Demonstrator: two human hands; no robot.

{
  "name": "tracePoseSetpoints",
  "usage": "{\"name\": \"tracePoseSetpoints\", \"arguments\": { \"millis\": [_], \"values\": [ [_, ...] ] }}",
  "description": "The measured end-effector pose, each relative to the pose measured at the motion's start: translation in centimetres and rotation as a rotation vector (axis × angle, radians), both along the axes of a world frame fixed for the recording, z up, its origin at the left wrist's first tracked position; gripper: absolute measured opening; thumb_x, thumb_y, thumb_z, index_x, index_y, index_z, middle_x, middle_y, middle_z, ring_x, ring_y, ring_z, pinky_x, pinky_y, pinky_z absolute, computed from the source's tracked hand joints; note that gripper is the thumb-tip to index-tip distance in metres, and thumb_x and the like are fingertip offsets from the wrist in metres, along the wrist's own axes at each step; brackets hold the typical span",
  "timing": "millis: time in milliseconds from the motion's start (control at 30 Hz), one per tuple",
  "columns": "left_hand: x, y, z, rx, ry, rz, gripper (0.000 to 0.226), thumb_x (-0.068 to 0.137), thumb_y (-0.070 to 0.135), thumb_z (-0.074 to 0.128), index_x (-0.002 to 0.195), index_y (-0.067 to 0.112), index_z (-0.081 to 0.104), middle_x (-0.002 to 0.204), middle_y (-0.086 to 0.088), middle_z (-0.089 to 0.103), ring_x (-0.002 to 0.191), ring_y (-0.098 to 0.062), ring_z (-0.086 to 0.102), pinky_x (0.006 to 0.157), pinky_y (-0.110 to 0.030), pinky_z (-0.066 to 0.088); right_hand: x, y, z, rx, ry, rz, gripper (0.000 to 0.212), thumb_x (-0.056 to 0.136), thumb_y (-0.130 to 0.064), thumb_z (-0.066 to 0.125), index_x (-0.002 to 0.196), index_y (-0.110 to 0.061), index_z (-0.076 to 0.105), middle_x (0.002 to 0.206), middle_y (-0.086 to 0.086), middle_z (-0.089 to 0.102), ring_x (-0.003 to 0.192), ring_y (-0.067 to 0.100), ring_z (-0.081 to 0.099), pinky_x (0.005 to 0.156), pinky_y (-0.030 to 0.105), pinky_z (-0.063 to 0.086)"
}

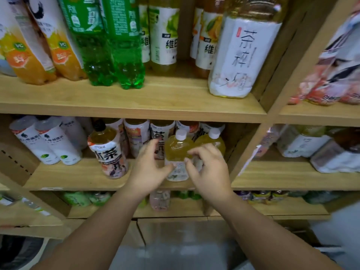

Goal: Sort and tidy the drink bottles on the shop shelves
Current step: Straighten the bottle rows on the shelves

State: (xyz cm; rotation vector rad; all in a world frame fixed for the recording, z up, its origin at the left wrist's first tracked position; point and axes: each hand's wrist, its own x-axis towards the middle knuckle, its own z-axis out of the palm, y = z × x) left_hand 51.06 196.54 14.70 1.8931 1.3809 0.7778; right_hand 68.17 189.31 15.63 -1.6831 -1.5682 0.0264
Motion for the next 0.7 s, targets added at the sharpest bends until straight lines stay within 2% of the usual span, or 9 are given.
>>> {"name": "tracePoseSetpoints", "arguments": {
  "millis": [67, 133, 167, 233, 300, 400, 467, 567, 700],
  "values": [
    [1.6, 1.0, 0.9, -0.007, 0.006, -0.028, 0.084, 0.074, 0.055, 0.08, 0.145, 0.035, 0.04, 0.132, 0.009, 0.053, 0.121, -0.014, 0.056, 0.099, -0.041, 0.052, 1.7, 0.1, 0.9, 0.002, -0.123, -0.037, 0.035, 0.087, -0.025, 0.074, 0.119, -0.012, 0.068, 0.117, 0.005, 0.058, 0.115, 0.022, 0.052, 0.097, 0.027, 0.042],
    [2.8, 2.1, 1.5, -0.017, -0.003, -0.065, 0.08, 0.073, 0.062, 0.076, 0.142, 0.041, 0.043, 0.122, 0.01, 0.065, 0.111, -0.014, 0.065, 0.093, -0.041, 0.056, 2.8, 0.4, 1.6, -0.079, -0.188, -0.066, 0.052, 0.087, -0.026, 0.075, 0.133, -0.009, 0.057, 0.127, 0.011, 0.05, 0.126, 0.028, 0.044, 0.108, 0.036, 0.041],
    [3.4, 2.4, 1.7, -0.03, 0.009, -0.09, 0.073, 0.073, 0.06, 0.077, 0.138, 0.041, 0.048, 0.116, 0.013, 0.069, 0.106, -0.013, 0.067, 0.091, -0.041, 0.057, 3.1, 0.6, 1.9, -0.153, -0.177, -0.068, 0.057, 0.088, -0.027, 0.073, 0.137, -0.01, 0.051, 0.13, 0.012, 0.046, 0.128, 0.029, 0.04, 0.11, 0.04, 0.04],
    [4.4, 2.5, 1.9, -0.037, 0.052, -0.102, 0.052, 0.071, 0.051, 0.084, 0.116, 0.036, 0.061, 0.105, 0.013, 0.073, 0.099, -0.012, 0.069, 0.09, -0.04, 0.057, 3.6, 1.1, 2.1, -0.326, -0.088, -0.049, 0.066, 0.092, -0.031, 0.069, 0.148, -0.015, 0.038, 0.137, 0.013, 0.04, 0.133, 0.032, 0.035, 0.112, 0.043, 0.038],
    [4.9, 2.3, 1.5, -0.031, 0.098, -0.08, 0.042, 0.07, 0.037, 0.09, 0.099, 0.034, 0.06, 0.103, 0.007, 0.071, 0.099, -0.018, 0.068, 0.089, -0.037, 0.055, 4.4, 1.6, 1.7, -0.461, -0.059, -0.024, 0.075, 0.094, -0.033, 0.066, 0.157, -0.024, 0.027, 0.141, 0.015, 0.037, 0.136, 0.034, 0.033, 0.113, 0.043, 0.037],
    [4.8, 1.7, 0.5, -0.036, 0.129, -0.001, 0.065, 0.07, 0.034, 0.092, 0.121, 0.023, 0.054, 0.114, -0.002, 0.059, 0.107, -0.024, 0.061, 0.091, -0.039, 0.053, 5.4, 1.3, 1.0, -0.539, -0.107, -0.028, 0.073, 0.092, -0.024, 0.067, 0.153, -0.035, 0.03, 0.139, 0.009, 0.033, 0.136, 0.033, 0.035, 0.109, 0.042, 0.043],
    [4.4, 1.3, 0.3, -0.053, 0.114, 0.013, 0.075, 0.072, 0.035, 0.09, 0.132, 0.022, 0.048, 0.118, -0.001, 0.05, 0.109, -0.022, 0.056, 0.094, -0.039, 0.051, 5.4, 1.0, 0.9, -0.561, -0.147, -0.042, 0.077, 0.09, -0.021, 0.07, 0.152, -0.039, 0.028, 0.142, 0.007, 0.027, 0.137, 0.031, 0.034, 0.107, 0.042, 0.046],
    [3.7, 0.9, 0.3, -0.034, 0.075, -0.04, 0.08, 0.073, 0.03, 0.09, 0.138, 0.026, 0.044, 0.123, 0.002, 0.047, 0.113, -0.018, 0.052, 0.094, -0.034, 0.046, 5.2, 0.7, 0.8, -0.558, -0.192, -0.089, 0.081, 0.089, -0.022, 0.075, 0.151, -0.042, 0.027, 0.143, 0.008, 0.018, 0.135, 0.031, 0.036, 0.102, 0.039, 0.05],
    [2.0, -0.2, -0.1, 0.024, 0.036, -0.098, 0.09, 0.071, 0.026, 0.092, 0.145, 0.031, 0.042, 0.142, 0.003, 0.047, 0.13, -0.016, 0.045, 0.106, -0.032, 0.039, 5.1, 0.3, 0.4, -0.479, -0.229, -0.112, 0.079, 0.086, -0.018, 0.078, 0.145, -0.045, 0.034, 0.138, 0.008, 0.019, 0.128, 0.032, 0.038, 0.095, 0.038, 0.053]
  ]
}}
